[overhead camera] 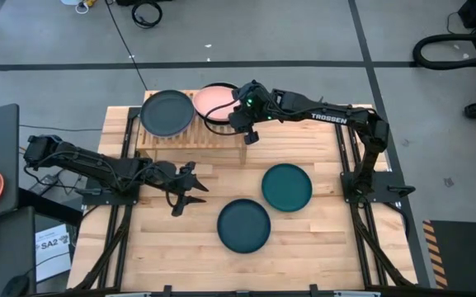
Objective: Place and stack plates onto a shelf
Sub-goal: Stack the light pink plate on the top of the other black plate on the shelf
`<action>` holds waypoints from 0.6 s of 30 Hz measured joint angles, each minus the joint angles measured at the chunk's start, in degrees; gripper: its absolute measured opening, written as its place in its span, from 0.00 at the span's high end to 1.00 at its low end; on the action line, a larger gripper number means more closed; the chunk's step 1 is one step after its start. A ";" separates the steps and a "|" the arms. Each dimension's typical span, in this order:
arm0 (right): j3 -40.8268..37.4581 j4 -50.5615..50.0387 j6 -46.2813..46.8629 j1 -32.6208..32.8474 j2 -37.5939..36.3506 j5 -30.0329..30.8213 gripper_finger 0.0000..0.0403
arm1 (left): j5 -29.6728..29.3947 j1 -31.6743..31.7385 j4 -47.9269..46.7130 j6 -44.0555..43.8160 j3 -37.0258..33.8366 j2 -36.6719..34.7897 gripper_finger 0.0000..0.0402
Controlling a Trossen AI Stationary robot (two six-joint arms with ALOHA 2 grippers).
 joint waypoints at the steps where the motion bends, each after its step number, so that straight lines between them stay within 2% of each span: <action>1: 0.00 0.26 -0.01 0.00 0.00 0.00 0.89 | 0.00 0.00 0.00 0.00 0.00 0.00 0.54; 10: 0.00 1.06 0.00 0.00 0.02 0.01 0.88 | 0.00 0.00 0.00 0.00 0.00 0.00 0.54; 18: 0.00 1.08 -0.01 0.00 0.02 0.02 0.81 | 0.00 0.00 0.00 0.00 0.00 0.00 0.54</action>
